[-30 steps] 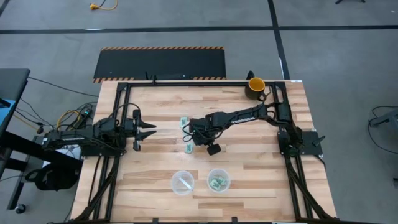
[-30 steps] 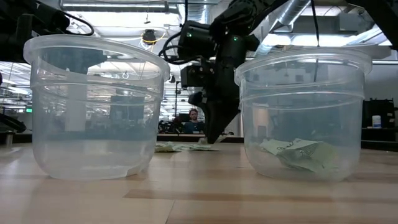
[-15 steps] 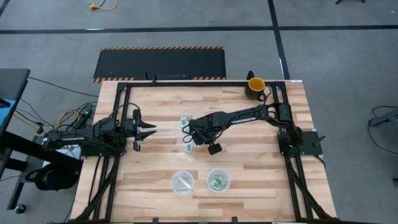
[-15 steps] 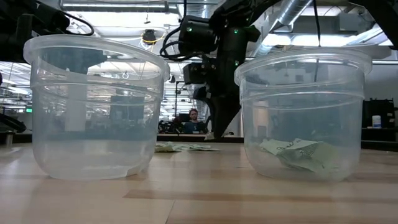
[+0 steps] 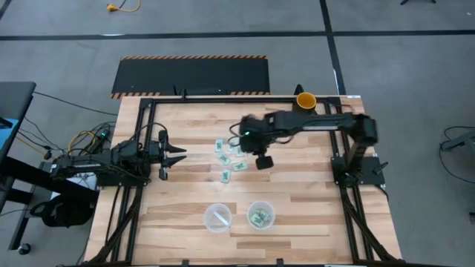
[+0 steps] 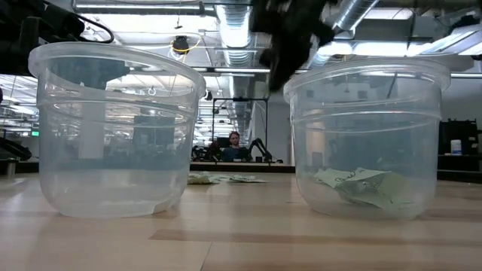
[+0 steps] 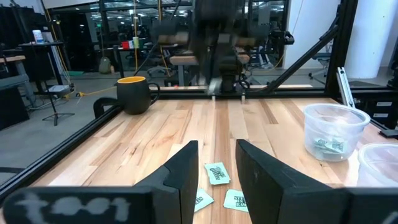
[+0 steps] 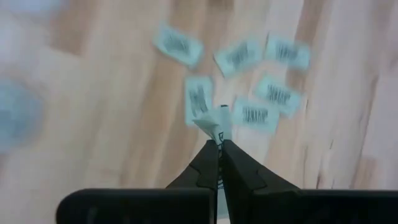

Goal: Pick and place Stevia / Truvia into bins
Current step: Put the white stevia pack into the right transparent basket

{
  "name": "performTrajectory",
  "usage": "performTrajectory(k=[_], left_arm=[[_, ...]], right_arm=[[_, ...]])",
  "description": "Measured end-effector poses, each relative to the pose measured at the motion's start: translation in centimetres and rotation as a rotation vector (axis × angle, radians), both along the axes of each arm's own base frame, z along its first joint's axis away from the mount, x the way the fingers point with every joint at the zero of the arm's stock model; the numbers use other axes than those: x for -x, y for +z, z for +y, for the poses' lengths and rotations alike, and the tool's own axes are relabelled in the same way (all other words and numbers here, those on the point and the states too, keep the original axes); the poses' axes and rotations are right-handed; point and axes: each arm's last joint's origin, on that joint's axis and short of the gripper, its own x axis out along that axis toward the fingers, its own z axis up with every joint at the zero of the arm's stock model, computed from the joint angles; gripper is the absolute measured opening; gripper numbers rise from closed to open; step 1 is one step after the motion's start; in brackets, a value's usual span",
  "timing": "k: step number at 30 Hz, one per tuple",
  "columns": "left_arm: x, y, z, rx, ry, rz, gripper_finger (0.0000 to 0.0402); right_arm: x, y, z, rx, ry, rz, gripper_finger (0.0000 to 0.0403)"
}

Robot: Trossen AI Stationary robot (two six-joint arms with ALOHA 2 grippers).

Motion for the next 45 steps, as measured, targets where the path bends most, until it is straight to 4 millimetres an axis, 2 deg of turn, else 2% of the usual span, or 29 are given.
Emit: performTrajectory(k=[4,7,14,21,28,32,40,45], left_arm=[[0.0,0.0,0.0,0.0,0.0,0.001,0.0097],[0.0,0.0,0.0,0.0,0.0,0.0,0.0097],[0.0,0.0,0.0,0.0,0.001,0.0,0.0097],[0.0,0.0,0.0,0.0,0.001,0.0,0.0097],[0.0,0.0,0.0,0.0,0.001,0.0,0.0097],[0.0,0.0,0.0,0.0,0.001,0.0,0.0097],[0.0,0.0,0.0,0.0,0.002,0.0,0.0097],[0.0,0.0,0.0,0.0,0.002,0.0,0.0097]], right_arm=[[2.8,2.7,1.5,-0.06,0.056,-0.175,0.0001],[5.0,2.7,3.1,-0.1,0.072,-0.314,0.0001],[9.2,-1.6,7.3,-0.173,0.146,-0.544,0.0002],[11.3,-4.3,10.7,-0.245,0.276,-0.684,0.0002],[11.0,-6.0,13.7,-0.286,0.375,-0.669,0.0002],[10.5,-7.3,14.7,-0.307,0.382,-0.64,0.0002],[9.3,-9.0,15.2,-0.353,0.332,-0.61,0.0006],[9.1,-9.1,15.3,-0.38,0.31,-0.619,0.0044]])
